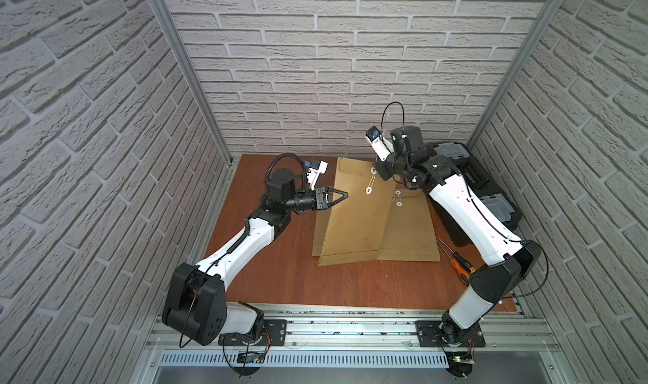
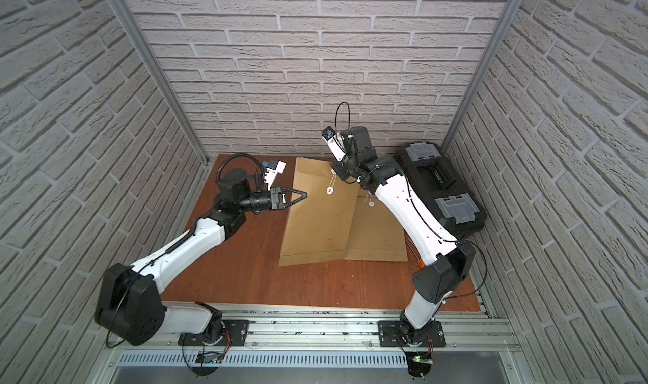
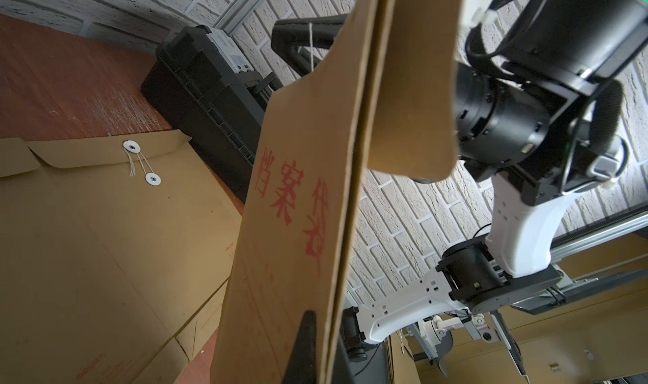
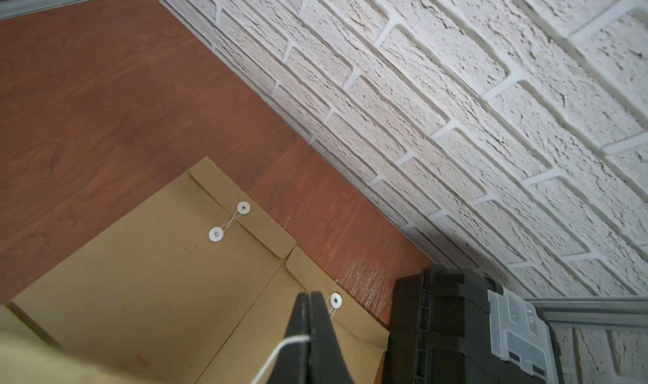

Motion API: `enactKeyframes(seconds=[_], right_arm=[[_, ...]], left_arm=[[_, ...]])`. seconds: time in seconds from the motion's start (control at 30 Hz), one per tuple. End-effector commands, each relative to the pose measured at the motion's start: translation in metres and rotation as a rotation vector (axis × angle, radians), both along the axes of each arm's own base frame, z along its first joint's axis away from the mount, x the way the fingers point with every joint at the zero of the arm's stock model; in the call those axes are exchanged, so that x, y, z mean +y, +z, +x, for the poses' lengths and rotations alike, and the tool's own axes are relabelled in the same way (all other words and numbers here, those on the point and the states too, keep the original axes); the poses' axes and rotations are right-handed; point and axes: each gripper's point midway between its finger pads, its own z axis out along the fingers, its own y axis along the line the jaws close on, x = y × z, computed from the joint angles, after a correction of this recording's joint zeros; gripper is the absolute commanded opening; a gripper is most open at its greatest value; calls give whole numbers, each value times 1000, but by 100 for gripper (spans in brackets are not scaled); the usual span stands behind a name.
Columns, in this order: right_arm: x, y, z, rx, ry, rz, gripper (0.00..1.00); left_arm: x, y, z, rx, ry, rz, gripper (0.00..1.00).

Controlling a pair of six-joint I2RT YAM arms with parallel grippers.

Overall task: Close the mouth of the file bag
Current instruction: Close the file bag.

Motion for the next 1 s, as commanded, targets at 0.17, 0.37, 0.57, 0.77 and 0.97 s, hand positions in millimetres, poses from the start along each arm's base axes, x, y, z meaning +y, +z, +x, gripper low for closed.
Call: enactKeyframes(seconds=[0.17, 0.37, 0.57, 0.77, 0.97], right_arm=[[32, 8, -19, 26, 68, -5, 3], [32, 4, -33, 85, 40, -32, 3], [43, -8, -58, 222, 87, 65, 3], [64, -6, -62, 297, 147, 171, 2], [73, -6, -62, 339, 161, 237, 2]], left_arm=[[0, 13, -6, -69, -7, 6, 0], [8, 11, 3, -67, 54, 23, 0], [11, 9, 8, -64, 72, 27, 0], [8, 9, 4, -70, 63, 25, 0], [10, 11, 1, -76, 65, 24, 0]])
